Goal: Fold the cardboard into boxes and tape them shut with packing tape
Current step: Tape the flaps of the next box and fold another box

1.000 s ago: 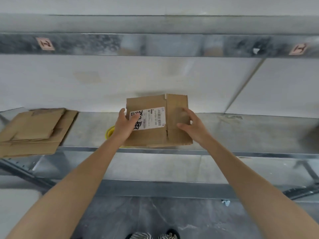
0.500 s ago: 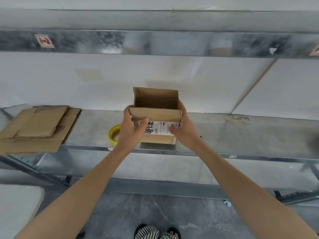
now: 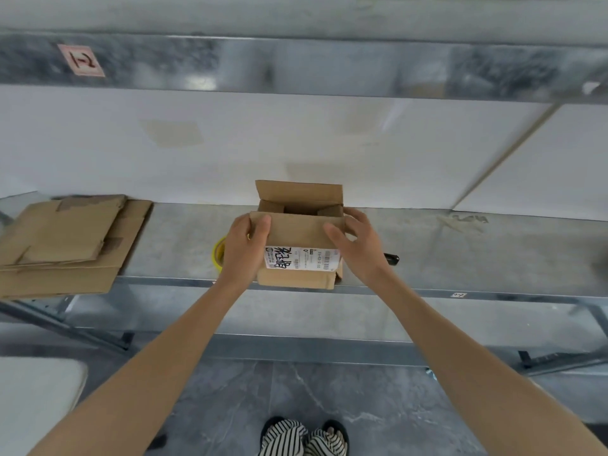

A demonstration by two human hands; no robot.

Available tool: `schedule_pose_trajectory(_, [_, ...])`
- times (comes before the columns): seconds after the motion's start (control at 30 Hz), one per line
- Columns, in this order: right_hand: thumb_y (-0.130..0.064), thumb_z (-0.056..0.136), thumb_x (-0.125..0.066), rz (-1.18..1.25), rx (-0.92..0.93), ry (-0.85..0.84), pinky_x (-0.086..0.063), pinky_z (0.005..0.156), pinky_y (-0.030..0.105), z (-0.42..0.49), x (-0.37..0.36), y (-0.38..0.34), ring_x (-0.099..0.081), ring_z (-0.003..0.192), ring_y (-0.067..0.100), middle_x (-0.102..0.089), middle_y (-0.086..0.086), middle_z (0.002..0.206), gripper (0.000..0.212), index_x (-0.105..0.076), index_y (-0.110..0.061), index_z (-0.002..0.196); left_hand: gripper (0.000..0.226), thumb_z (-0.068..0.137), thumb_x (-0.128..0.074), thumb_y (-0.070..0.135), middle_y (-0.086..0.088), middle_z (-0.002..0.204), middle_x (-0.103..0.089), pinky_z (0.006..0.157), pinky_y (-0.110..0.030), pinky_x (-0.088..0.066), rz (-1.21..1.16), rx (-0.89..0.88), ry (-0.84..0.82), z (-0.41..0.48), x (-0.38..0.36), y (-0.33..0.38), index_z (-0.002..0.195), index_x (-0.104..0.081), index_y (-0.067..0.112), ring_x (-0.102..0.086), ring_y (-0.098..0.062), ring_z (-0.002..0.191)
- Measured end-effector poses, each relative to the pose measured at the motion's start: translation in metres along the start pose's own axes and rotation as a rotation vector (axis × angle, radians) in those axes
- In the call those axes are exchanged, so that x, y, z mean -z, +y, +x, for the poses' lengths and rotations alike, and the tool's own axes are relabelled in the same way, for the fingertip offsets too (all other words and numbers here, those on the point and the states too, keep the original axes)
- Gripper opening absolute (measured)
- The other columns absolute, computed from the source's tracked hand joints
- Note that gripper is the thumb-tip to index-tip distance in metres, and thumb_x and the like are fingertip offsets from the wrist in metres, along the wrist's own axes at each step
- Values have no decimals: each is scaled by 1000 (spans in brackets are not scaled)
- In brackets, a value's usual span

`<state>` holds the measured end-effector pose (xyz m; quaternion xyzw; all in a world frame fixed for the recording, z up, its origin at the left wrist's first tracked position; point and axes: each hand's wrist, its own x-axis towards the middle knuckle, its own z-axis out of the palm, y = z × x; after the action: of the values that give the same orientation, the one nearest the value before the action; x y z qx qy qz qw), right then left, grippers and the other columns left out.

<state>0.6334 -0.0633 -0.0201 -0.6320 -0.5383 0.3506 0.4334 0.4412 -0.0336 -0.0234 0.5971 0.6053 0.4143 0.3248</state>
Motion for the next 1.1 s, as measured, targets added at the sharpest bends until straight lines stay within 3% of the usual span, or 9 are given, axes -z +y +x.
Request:
schedule_pose_trajectory(0.07, [-29,87,-66,-22,-40,37,-49,92,35,2,-3,4,-53,109,15,-45,-10,125,29,-53,-18,111,28,95,-54,24,-2,117,-55,84,-25,-48,0,2,-21,4,0,-5,120,-45,15,-52,-10,94])
schedule_pose_trajectory(0.13, [-22,85,-68,-7,-69,42,-52,88,41,3,-4,6,-55,104,14,-45,-8,130,49,-41,-23,127,64,92,-58,17,1,143,-40,96,-27,-46,23,-28,-117,10,2,-11,145,-22,20,-50,-15,113])
schedule_pose_trajectory(0.23, [-16,88,-63,-125,-62,-20,-53,85,42,2,-4,9,-52,101,11,-32,-7,148,74,-20,-29,146,90,89,-62,13,8,157,-14,107,-45,-38,186,-168,-244,20,5,-18,151,1,29,-29,-20,139])
schedule_pose_trajectory(0.37, [-16,90,-61,-219,8,-47,-52,82,37,6,-1,7,-55,97,17,-25,-12,152,85,-4,-37,149,82,90,-62,12,4,155,-25,106,-41,-41,121,-172,-285,27,5,-17,151,-9,28,-37,-19,135])
schedule_pose_trajectory(0.47, [-17,89,-62,-255,35,-36,-51,84,34,9,2,8,-57,100,15,-32,-12,146,69,-25,-35,145,55,90,-61,11,3,139,-46,102,-31,-42,103,-213,-252,27,6,-21,140,-37,21,-47,-20,127])
schedule_pose_trajectory(0.57, [-17,89,-61,-295,47,-41,-48,92,36,11,2,9,-57,108,19,-40,-10,136,38,-53,-22,126,41,92,-58,12,-5,146,-40,105,-22,-33,201,-263,-248,30,5,-30,132,-51,16,-40,-19,133])
schedule_pose_trajectory(0.7, [-24,97,-49,-441,48,-98,-33,103,27,14,-3,14,-40,132,19,-24,-2,155,42,-47,-18,139,43,99,-46,20,-5,150,-36,95,-6,-22,217,-172,-305,34,-1,-32,142,-42,17,-38,-16,134])
schedule_pose_trajectory(0.9, [-28,100,-34,-790,99,-105,-8,117,47,26,-13,10,-8,146,20,-11,-2,159,38,-44,-18,136,44,101,-42,24,-6,145,-43,91,-12,-25,233,-96,-344,44,-8,-29,144,-39,17,-42,-20,129])
schedule_pose_trajectory(1.1, [-37,101,-30,-854,240,-292,-3,116,39,46,-41,-9,-6,146,19,-15,-2,159,49,-28,-20,147,47,97,-47,36,-3,143,-42,94,-25,-34,285,-62,-367,52,-8,-34,142,-42,22,-45,-18,123])
